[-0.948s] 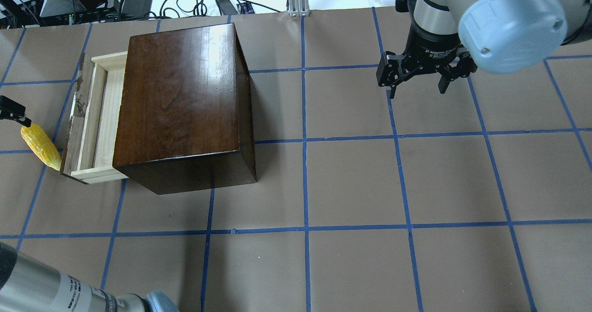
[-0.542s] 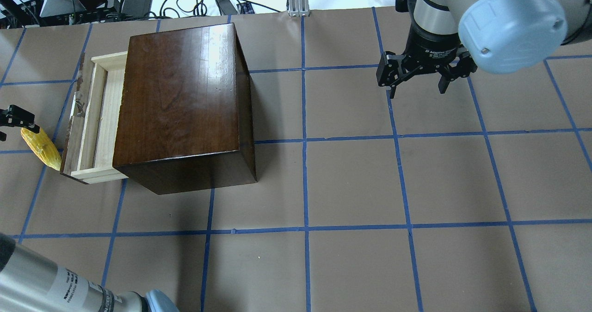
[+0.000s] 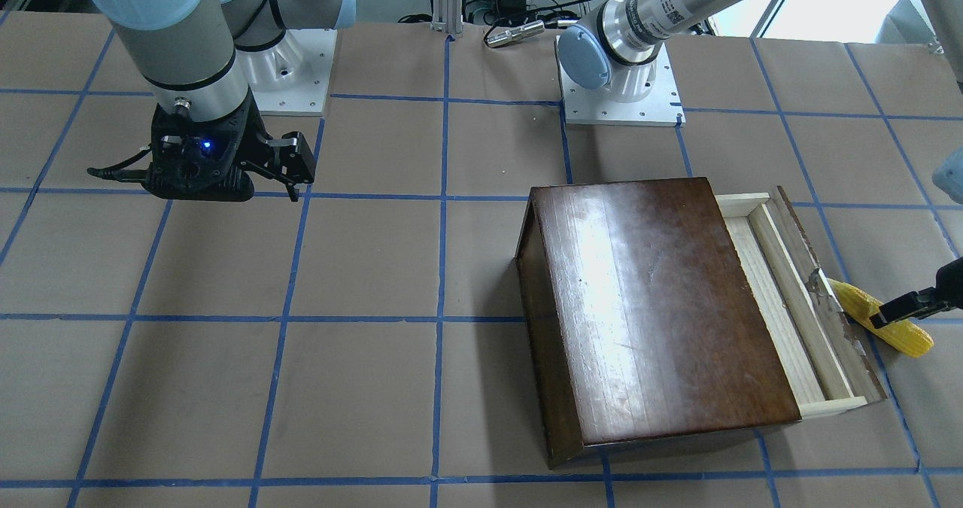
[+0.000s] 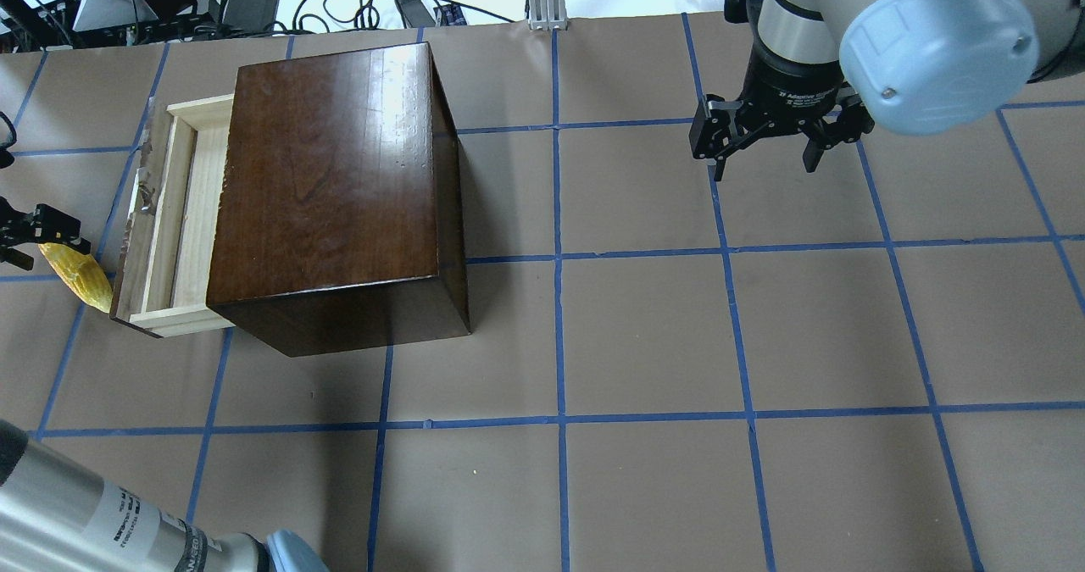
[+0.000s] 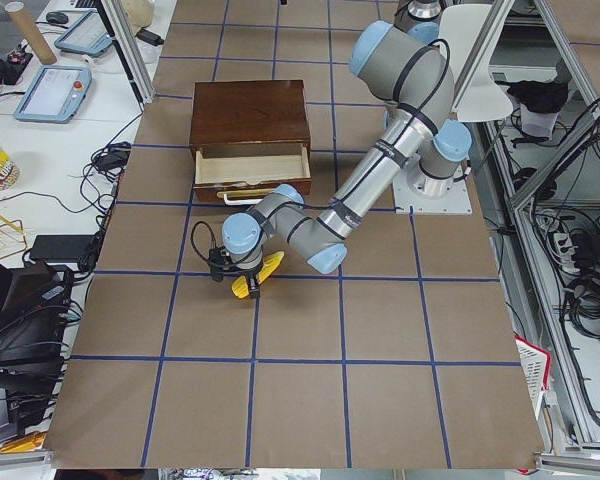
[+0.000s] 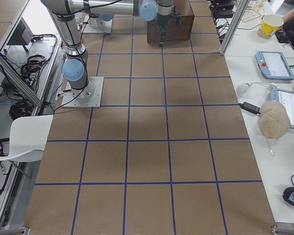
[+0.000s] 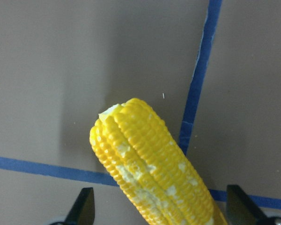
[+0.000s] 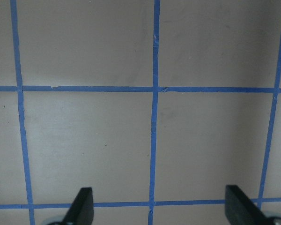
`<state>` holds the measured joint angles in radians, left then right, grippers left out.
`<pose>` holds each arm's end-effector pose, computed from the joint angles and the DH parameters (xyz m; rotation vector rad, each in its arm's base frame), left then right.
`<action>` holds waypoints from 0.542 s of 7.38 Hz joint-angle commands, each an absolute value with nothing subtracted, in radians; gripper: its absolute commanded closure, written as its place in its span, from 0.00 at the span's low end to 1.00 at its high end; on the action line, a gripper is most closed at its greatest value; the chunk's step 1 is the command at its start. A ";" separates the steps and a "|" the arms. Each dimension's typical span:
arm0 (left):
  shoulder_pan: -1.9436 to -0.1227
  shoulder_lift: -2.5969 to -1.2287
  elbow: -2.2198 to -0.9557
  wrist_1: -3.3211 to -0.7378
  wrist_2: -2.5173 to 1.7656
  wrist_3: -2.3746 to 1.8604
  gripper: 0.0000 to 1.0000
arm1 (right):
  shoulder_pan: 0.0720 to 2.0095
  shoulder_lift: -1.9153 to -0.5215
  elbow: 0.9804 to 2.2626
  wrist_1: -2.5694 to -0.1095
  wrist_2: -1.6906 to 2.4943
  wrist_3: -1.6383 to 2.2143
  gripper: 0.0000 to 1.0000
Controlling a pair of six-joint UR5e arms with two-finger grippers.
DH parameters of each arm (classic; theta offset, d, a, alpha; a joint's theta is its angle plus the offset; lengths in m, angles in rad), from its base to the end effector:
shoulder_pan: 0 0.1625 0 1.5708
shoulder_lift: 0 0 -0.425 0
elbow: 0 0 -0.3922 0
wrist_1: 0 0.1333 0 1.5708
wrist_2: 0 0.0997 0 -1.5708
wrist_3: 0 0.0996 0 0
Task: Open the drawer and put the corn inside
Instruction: 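Lower the left gripper and grasp the yellow corn cob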
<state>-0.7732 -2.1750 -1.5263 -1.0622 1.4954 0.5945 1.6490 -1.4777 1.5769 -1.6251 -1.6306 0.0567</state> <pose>0.3799 -0.5675 0.1997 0.3122 -3.0349 0.0139 0.1680 -0.5134 0.4430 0.0352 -3.0781 -0.0628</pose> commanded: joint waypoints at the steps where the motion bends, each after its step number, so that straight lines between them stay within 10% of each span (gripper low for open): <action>1: -0.773 -2.187 -1.534 -1.062 1.479 0.592 0.00 | 1.649 -1.477 1.577 -1.626 -1.631 0.057 0.00; 3: -0.773 -2.200 -1.534 -1.060 1.479 0.592 0.01 | 1.649 -1.477 1.577 -1.626 -1.631 0.057 0.00; 4: -0.773 -2.201 -1.534 -1.028 1.480 0.603 0.21 | 1.649 -1.477 1.577 -1.625 -1.631 0.057 0.00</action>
